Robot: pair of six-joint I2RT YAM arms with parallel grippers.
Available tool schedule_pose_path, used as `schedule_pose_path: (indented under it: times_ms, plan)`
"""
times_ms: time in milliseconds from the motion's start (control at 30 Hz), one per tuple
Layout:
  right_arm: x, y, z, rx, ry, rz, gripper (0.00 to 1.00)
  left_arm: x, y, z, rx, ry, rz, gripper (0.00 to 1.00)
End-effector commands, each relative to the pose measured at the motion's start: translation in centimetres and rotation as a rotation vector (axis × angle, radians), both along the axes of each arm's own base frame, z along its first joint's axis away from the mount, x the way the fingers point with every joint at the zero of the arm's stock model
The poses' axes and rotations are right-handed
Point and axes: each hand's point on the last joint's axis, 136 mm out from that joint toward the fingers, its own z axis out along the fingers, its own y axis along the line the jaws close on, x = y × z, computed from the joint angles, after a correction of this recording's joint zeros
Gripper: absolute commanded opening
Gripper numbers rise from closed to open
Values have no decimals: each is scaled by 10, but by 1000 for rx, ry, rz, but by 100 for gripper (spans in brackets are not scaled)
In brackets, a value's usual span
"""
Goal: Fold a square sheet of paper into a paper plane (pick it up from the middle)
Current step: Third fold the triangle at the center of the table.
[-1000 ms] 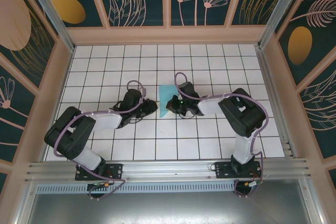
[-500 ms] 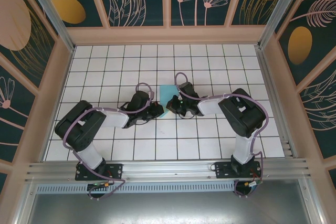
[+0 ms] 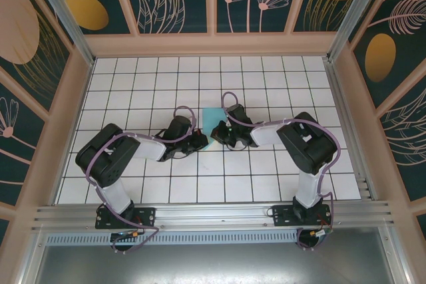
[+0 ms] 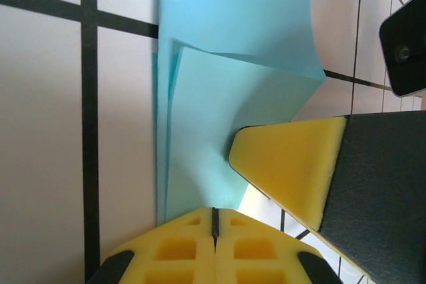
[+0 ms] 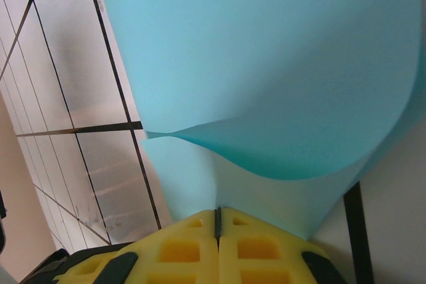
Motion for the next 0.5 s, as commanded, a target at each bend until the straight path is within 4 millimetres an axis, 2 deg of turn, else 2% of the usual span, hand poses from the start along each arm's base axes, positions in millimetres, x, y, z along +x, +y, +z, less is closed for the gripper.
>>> schedule_pose_path:
  times_ms: [0, 133, 300, 333, 467]
  plan:
    - [-20, -11, -21, -71, 75, 7, 1, -11, 6, -16, 40, 52, -1, 5]
    - [-20, -11, -21, -73, 74, 7, 1, -13, 6, -14, 39, 52, -8, 5]
    - [-20, -11, -21, -74, 75, 8, 1, -10, -4, 7, -23, 16, -33, 6]
    - [-19, -11, -21, -75, 72, 8, 1, -9, -6, 19, -40, -9, -35, 6]
    - [-20, -11, -22, -77, 75, 11, 1, -10, -10, 22, -46, -15, -46, 6]
